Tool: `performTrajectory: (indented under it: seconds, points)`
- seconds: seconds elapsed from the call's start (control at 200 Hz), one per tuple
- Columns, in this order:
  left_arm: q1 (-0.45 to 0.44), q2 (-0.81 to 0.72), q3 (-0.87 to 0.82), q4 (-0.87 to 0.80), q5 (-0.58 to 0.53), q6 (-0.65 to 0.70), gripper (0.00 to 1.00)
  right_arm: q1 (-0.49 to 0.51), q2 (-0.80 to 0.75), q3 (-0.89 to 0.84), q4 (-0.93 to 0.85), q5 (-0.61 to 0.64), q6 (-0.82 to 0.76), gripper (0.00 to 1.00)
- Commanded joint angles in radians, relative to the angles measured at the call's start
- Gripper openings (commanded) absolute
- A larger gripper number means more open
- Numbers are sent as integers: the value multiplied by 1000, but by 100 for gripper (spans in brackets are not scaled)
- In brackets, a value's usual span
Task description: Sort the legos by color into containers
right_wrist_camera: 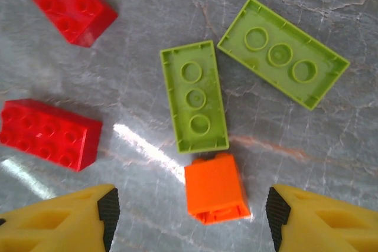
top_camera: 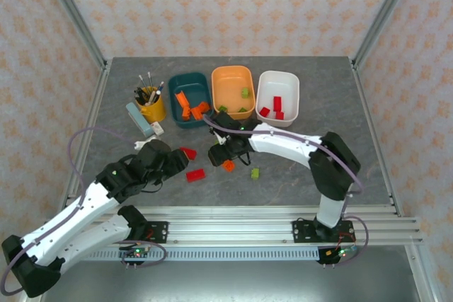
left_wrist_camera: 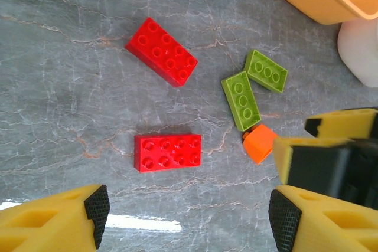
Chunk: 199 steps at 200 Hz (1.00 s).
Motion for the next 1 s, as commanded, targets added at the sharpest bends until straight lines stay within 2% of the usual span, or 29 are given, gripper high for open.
performTrajectory:
  seconds: [0.0,0.23,0.45,0.586,0.721,0.991]
  points:
    - [-10,-35,-4,-66,-61,-28,75,11,73,73,-64,60,-8,68]
    - [-11,-65,-3,-68,-66,-39,75,15,227,185,-105,80,-16,62]
    - [-11,-71,1,-68,-70,-38,75,16,299,225,-123,133,-34,59]
    - [-11,-71,-1,-64,-69,-39,75,16,327,239,-123,116,-42,48]
    - [-11,-67,-1,-55,-71,-38,75,16,325,240,-117,104,-37,36]
    - [-11,3,38,24,-31,25,75,16,205,290,-137,136,-18,29]
